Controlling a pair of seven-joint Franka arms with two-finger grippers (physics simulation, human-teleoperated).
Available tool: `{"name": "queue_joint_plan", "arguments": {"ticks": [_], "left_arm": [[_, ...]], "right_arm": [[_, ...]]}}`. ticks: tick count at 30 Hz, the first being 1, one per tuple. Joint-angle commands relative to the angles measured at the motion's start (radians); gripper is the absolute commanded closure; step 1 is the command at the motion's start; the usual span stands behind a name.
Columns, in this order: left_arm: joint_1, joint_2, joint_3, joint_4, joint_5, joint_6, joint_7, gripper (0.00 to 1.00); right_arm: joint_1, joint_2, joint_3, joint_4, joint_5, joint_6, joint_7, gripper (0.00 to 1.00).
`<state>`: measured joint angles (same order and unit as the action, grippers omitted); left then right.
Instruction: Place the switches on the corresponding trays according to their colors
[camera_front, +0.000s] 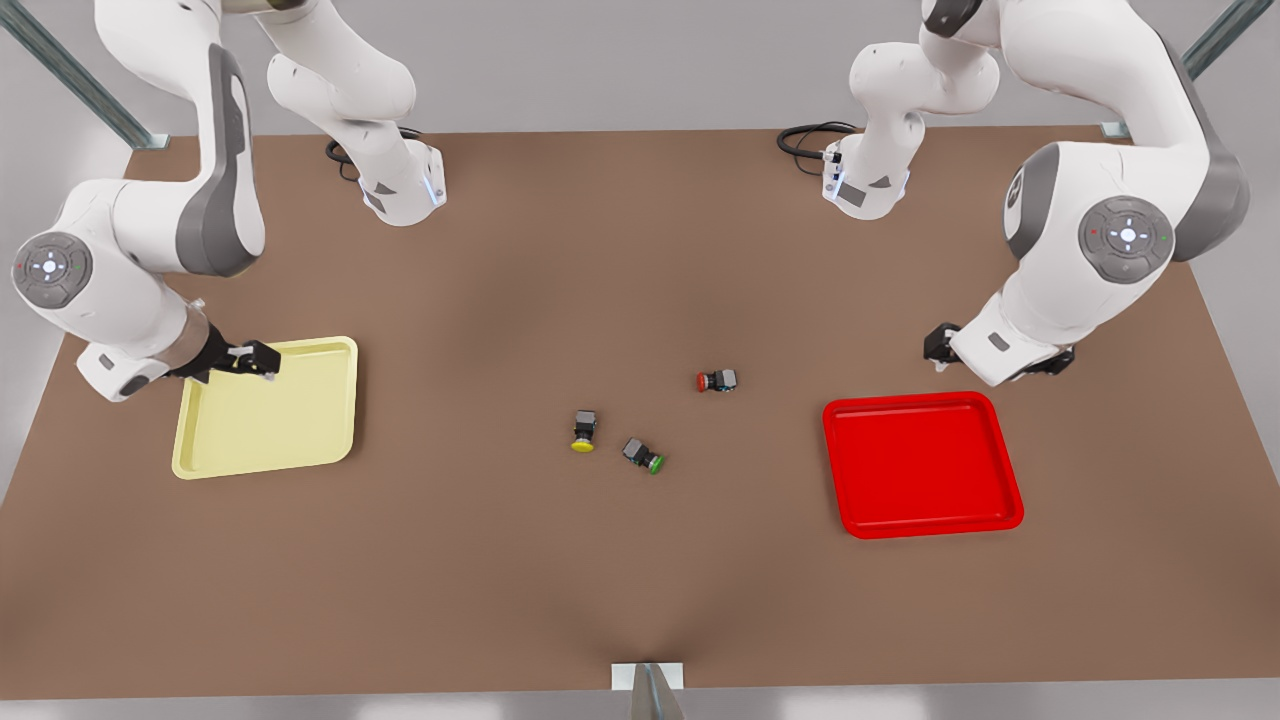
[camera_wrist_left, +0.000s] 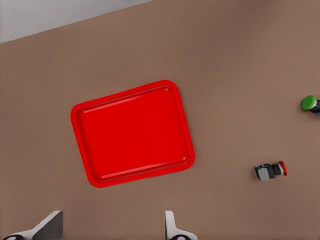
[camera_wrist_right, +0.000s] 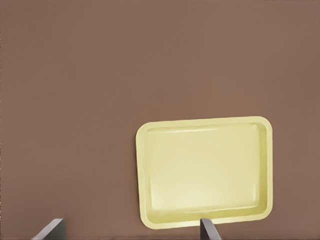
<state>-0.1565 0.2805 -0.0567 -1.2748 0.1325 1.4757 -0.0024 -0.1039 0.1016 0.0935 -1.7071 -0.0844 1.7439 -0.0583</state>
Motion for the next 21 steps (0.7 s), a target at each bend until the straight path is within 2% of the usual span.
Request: {"name": "queue_joint_plan", "arguments": {"ticks": [1,3,4,5,7,8,10,12,16,21], "left_arm": [[0.0,0.002,0.0,0.0,0.002,0.0,-0.005,0.0],[-0.002,0.019,-0.003,-0.002,-0.019,0.003,-0.181,0.0],[-0.009,0.048,-0.006,-0.012,-0.082,0.005,-0.456,0.0],[-0.023,0.078,-0.009,-0.014,-0.131,0.009,-0.64,0.0],[-0.08,0.052,-0.014,-0.224,-0.189,0.244,-1.079,0.0],[-0.113,0.052,-0.014,-0.288,-0.22,0.314,-1.254,0.0],[-0.199,0.039,-0.014,-0.429,-0.226,0.495,-1.493,0.0],[-0.261,0.016,-0.012,-0.578,-0.226,0.664,-1.656,0.0],[-0.339,0.017,-0.012,-0.742,-0.226,0.844,-1.872,0.0],[-0.388,0.083,-0.011,-0.801,-0.225,0.986,-1.995,0.0]], "right_arm": [[0.003,0.001,0.0,0.001,0.0,0.002,0.0,0.0],[0.033,0.055,0.003,0.06,0.002,-0.009,0.003,0.0],[0.108,0.075,0.009,0.077,0.003,0.006,0.023,0.0],[0.135,0.089,0.066,0.078,0.003,0.006,0.023,0.0],[0.181,0.116,0.1,0.077,0.031,0.022,0.164,0.0],[0.185,0.119,0.133,0.075,0.034,0.022,0.204,0.0],[0.26,0.176,0.149,0.096,0.049,0.034,0.437,0.0],[0.311,0.224,0.149,0.121,0.049,0.057,0.528,0.0],[0.437,0.351,0.157,0.199,0.038,0.126,0.709,0.0],[0.477,0.467,0.157,0.207,0.028,0.256,0.738,0.0]]}}
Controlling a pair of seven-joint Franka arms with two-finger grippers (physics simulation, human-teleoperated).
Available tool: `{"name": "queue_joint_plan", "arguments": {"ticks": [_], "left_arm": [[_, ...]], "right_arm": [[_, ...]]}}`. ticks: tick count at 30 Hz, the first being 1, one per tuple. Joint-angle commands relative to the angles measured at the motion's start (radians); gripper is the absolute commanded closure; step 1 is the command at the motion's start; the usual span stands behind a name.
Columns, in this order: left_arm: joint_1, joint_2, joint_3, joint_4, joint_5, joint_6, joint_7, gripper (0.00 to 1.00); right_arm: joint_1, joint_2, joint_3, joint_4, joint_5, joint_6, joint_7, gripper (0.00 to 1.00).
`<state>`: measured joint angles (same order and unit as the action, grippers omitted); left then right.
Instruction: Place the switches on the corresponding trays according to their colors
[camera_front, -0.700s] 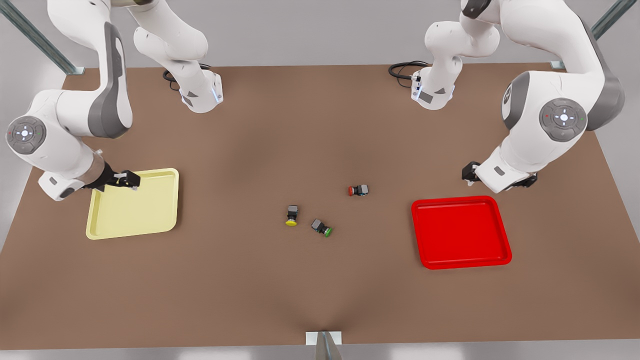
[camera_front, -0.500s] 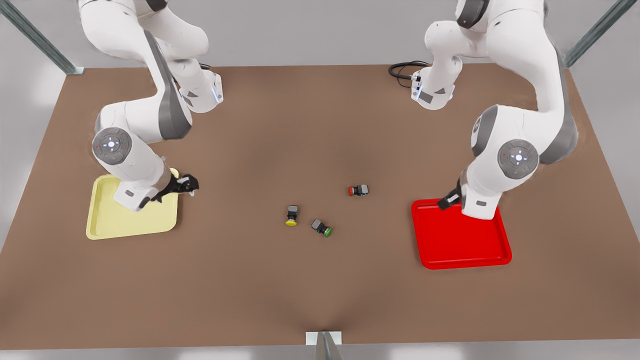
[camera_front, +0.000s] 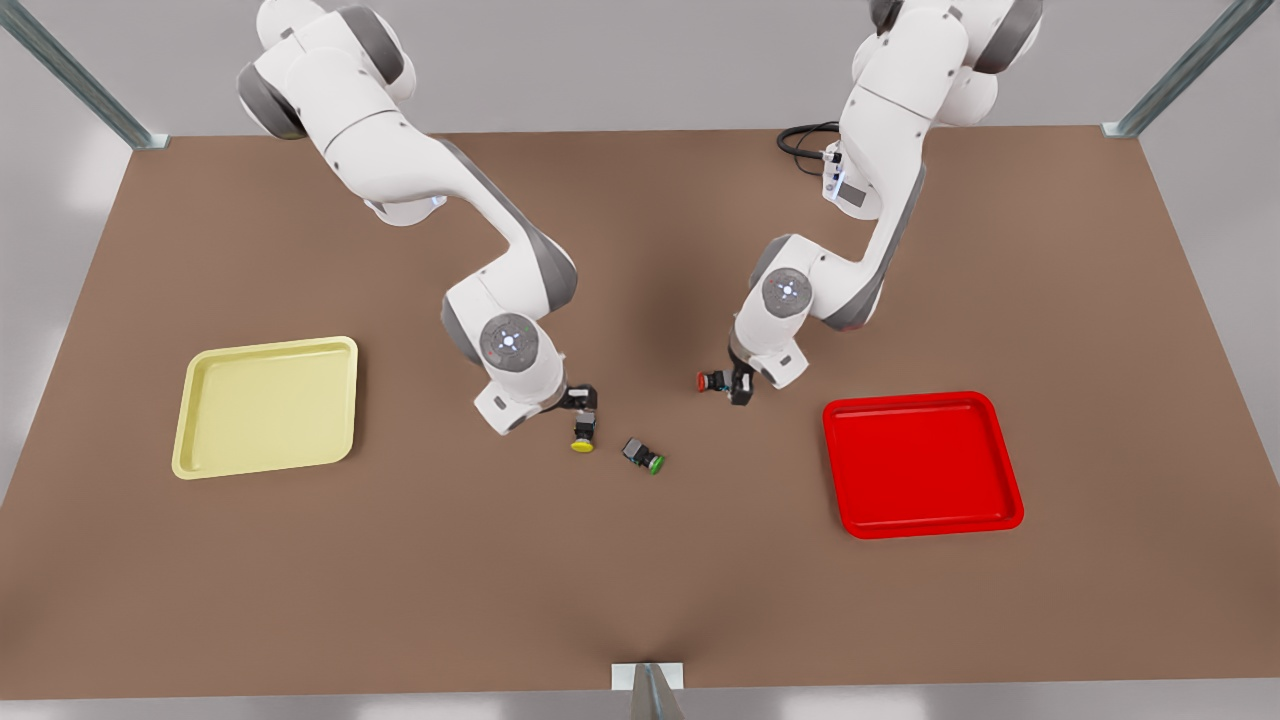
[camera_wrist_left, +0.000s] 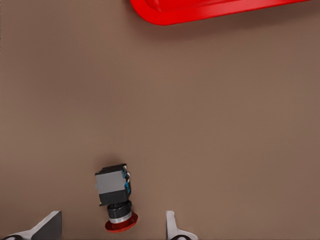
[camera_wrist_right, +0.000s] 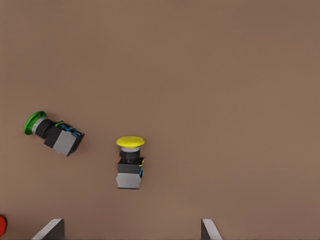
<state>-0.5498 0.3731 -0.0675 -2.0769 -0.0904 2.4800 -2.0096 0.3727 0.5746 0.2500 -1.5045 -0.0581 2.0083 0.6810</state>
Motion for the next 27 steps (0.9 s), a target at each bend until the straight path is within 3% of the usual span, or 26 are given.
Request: {"name": "queue_joint_plan", "arguments": {"ticks": [1,7,13,22,24,27], "left_arm": [[0.001,0.012,0.0,0.001,-0.002,0.007,-0.014,0.0],[-0.007,0.076,0.002,-0.014,-0.002,0.086,-0.054,0.0],[-0.041,0.122,0.006,-0.048,0.0,0.181,-0.09,0.0],[-0.052,0.144,0.008,-0.046,0.0,0.201,-0.135,0.0],[-0.052,0.145,0.008,-0.046,0.0,0.201,-0.135,0.32],[-0.052,0.148,0.008,-0.045,0.001,0.201,-0.133,0.38]], "right_arm": [[0.0,0.004,0.0,-0.002,0.0,0.001,0.0,0.0],[0.008,0.088,-0.001,-0.008,-0.003,0.066,0.005,0.0],[0.051,0.208,-0.006,-0.008,-0.029,0.25,0.04,0.0],[0.094,0.254,-0.012,0.026,-0.062,0.256,0.065,0.0],[0.12,0.286,-0.012,0.066,-0.062,0.256,0.074,0.0],[0.13,0.301,-0.012,0.066,-0.063,0.271,0.091,0.0]]}}
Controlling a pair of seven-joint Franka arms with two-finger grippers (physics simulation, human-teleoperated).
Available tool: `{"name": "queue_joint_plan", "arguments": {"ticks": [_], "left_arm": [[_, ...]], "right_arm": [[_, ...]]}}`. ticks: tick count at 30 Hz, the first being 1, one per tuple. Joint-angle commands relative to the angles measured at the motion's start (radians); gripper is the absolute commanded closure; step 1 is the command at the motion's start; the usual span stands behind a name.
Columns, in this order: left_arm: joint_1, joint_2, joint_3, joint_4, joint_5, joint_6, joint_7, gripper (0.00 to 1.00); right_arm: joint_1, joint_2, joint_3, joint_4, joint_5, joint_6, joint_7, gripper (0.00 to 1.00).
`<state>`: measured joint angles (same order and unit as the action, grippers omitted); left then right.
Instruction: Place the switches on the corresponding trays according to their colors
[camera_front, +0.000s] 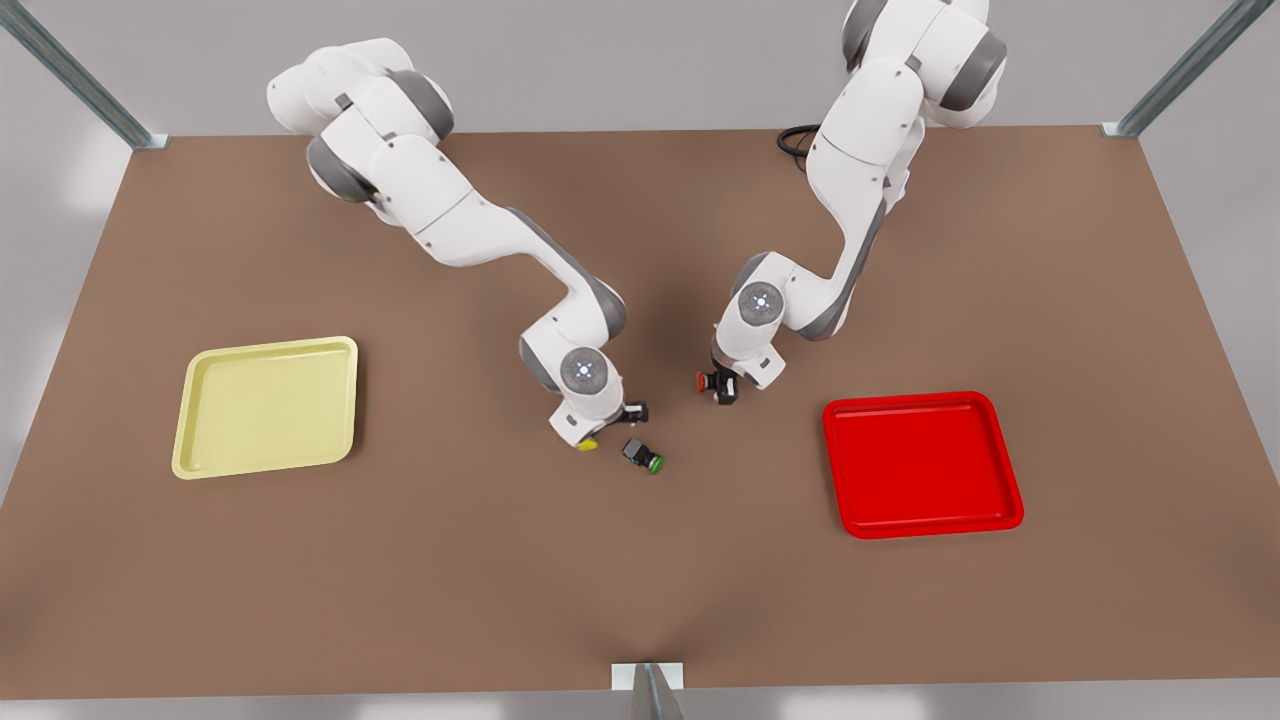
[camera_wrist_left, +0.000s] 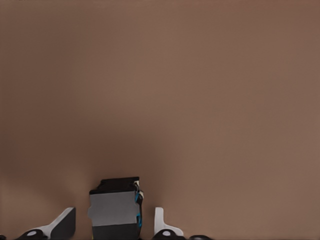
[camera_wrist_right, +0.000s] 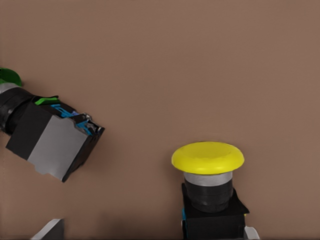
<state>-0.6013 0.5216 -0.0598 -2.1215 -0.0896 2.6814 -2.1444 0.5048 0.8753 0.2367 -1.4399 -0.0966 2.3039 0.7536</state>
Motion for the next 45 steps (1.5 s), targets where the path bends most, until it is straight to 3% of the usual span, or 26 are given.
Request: {"name": "queue_joint_plan", "arguments": {"ticks": [1,17,19,22,24,31,33,36,39,41,45], "left_arm": [[0.0,0.0,0.0,0.0,-0.001,0.0,0.0,0.39],[0.0,0.0,0.002,0.0,0.001,-0.002,0.001,0.47],[0.0,0.0,0.002,0.0,0.001,-0.002,0.001,0.47],[0.0,-0.002,0.002,0.0,0.001,-0.002,0.003,0.47],[0.002,-0.003,0.002,0.002,0.001,-0.005,0.003,0.47],[0.0,-0.005,0.003,0.002,0.001,-0.009,0.003,0.48],[0.0,-0.005,0.003,0.003,0.001,-0.009,0.005,0.48],[0.002,-0.003,0.003,0.003,0.001,-0.005,0.005,0.48],[0.002,-0.002,0.003,0.003,0.001,-0.003,0.005,0.48],[0.002,-0.002,0.003,0.003,0.001,-0.003,0.005,0.49],[0.002,-0.015,0.012,0.006,0.001,-0.021,0.014,0.48]], "right_arm": [[0.0,0.001,0.001,0.001,-0.029,-0.004,0.018,0.0],[0.009,-0.012,-0.022,-0.022,-0.032,-0.009,0.0,0.03],[0.011,-0.009,-0.022,-0.022,-0.034,-0.006,-0.002,0.19],[0.014,-0.007,-0.022,-0.022,-0.034,-0.006,0.0,0.19],[0.014,-0.007,-0.022,-0.022,-0.034,-0.006,-0.002,0.3],[0.015,-0.009,-0.02,-0.023,-0.081,-0.009,-0.005,0.23],[0.015,-0.009,-0.02,-0.023,-0.081,-0.009,-0.004,0.26],[0.015,-0.007,-0.02,-0.025,-0.081,-0.008,-0.005,0.38],[0.014,-0.007,-0.019,-0.023,-0.081,-0.015,-0.004,0.37],[0.014,-0.009,-0.019,-0.023,-0.08,-0.02,-0.005,0.43],[0.014,-0.009,-0.019,-0.022,-0.08,-0.018,-0.004,0.45]]}}
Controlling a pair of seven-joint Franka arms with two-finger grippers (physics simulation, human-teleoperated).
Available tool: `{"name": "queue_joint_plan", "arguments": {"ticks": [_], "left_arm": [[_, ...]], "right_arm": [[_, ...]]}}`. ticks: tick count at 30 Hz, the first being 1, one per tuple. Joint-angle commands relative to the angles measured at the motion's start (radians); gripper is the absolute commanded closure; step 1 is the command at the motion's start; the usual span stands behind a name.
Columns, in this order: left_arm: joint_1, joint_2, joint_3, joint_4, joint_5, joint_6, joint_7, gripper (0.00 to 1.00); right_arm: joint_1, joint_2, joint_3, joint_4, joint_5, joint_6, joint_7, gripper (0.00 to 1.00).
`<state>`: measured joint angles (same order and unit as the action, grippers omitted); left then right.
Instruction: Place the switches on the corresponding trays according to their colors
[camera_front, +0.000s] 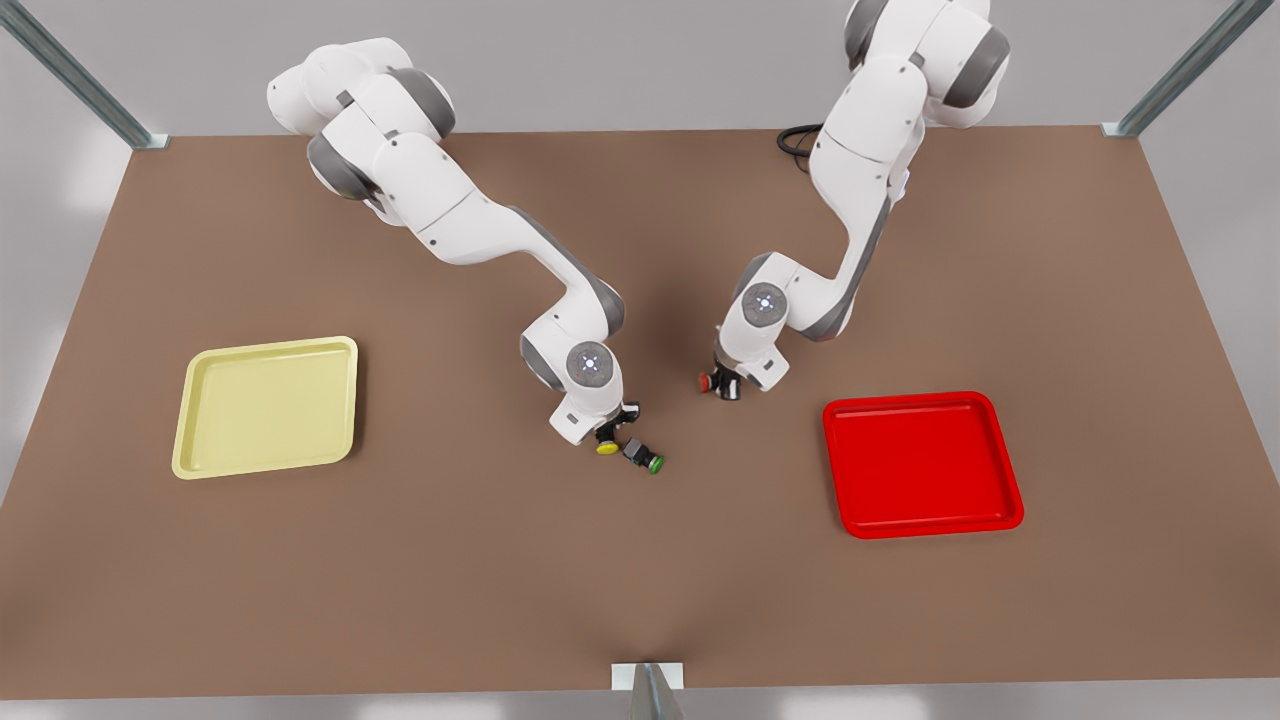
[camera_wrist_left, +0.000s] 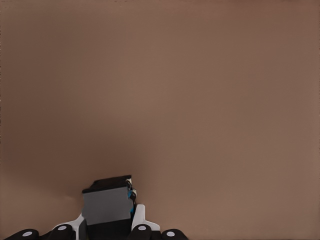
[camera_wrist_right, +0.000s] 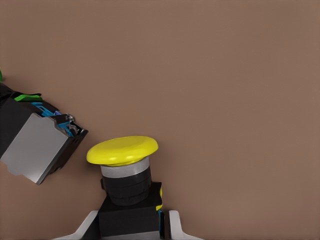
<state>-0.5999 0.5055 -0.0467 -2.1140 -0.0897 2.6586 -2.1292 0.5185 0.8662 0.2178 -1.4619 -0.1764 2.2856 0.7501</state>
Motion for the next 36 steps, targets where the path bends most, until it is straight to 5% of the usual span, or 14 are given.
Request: {"name": "queue_joint_plan", "arguments": {"ticks": [1,13,18,25,27,28,36], "left_arm": [[0.0,-0.001,0.001,0.0,0.001,0.0,0.0,0.49],[0.022,-0.039,0.326,0.137,-0.007,-0.186,0.497,0.49],[0.212,-0.012,0.337,0.155,-0.03,-0.184,0.853,0.49],[0.278,0.05,0.338,0.161,-0.047,-0.174,0.98,0.48],[0.278,0.061,0.338,0.167,-0.065,-0.169,0.989,0.33],[0.278,0.068,0.338,0.175,-0.068,-0.17,0.989,0.0],[0.275,0.051,0.34,0.18,-0.082,-0.195,0.988,0.0]], "right_arm": [[0.0,0.001,0.0,0.0,0.0,0.0,0.0,0.46],[0.0,0.001,-0.002,0.0,0.0,0.002,-0.005,0.49],[-0.006,-0.015,-0.002,-0.005,0.0,-0.003,-0.012,0.49],[-0.147,-0.228,-0.003,-0.256,-0.002,0.012,-0.124,0.48],[-0.213,-0.311,-0.002,-0.347,-0.002,0.012,-0.178,0.48],[-0.244,-0.345,-0.002,-0.385,-0.002,0.014,-0.206,0.48],[-0.489,-0.575,-0.003,-0.673,-0.002,0.048,-0.462,0.48]]}}
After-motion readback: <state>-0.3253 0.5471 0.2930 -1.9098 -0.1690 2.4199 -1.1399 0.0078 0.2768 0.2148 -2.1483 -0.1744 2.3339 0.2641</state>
